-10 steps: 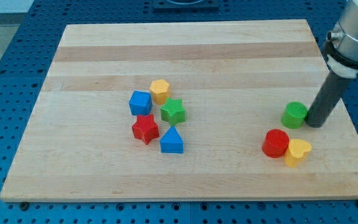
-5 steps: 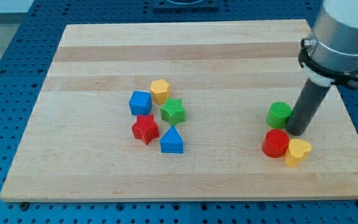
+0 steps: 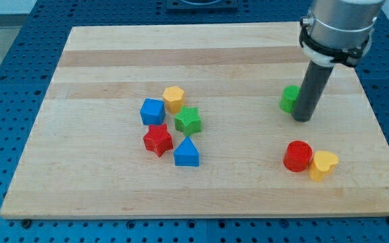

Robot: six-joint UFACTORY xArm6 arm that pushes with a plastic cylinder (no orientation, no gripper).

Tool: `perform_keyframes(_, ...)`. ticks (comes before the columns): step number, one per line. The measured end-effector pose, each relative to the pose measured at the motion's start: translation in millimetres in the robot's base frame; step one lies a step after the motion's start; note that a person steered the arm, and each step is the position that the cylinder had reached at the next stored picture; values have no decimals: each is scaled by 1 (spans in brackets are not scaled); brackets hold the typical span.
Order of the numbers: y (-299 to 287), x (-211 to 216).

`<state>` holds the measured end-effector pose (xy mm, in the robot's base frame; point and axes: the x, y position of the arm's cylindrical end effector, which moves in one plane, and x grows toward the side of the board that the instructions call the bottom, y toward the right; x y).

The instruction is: Slide the green circle to the center

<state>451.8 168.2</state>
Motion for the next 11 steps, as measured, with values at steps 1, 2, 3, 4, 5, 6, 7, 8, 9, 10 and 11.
perform_keyframes(1, 15, -11)
perform_keyframes(2, 33, -27)
perform_keyframes(3, 34, -38)
perform_keyframes(4, 23, -38)
perform_keyframes(5, 5, -38)
perform_keyframes(6, -13, -38)
perform_keyframes(7, -31, -38)
perform_keyframes(8, -51, -38)
perform_keyframes(9, -69, -38)
perform_keyframes(10, -83, -38)
perform_keyframes(11, -99, -38)
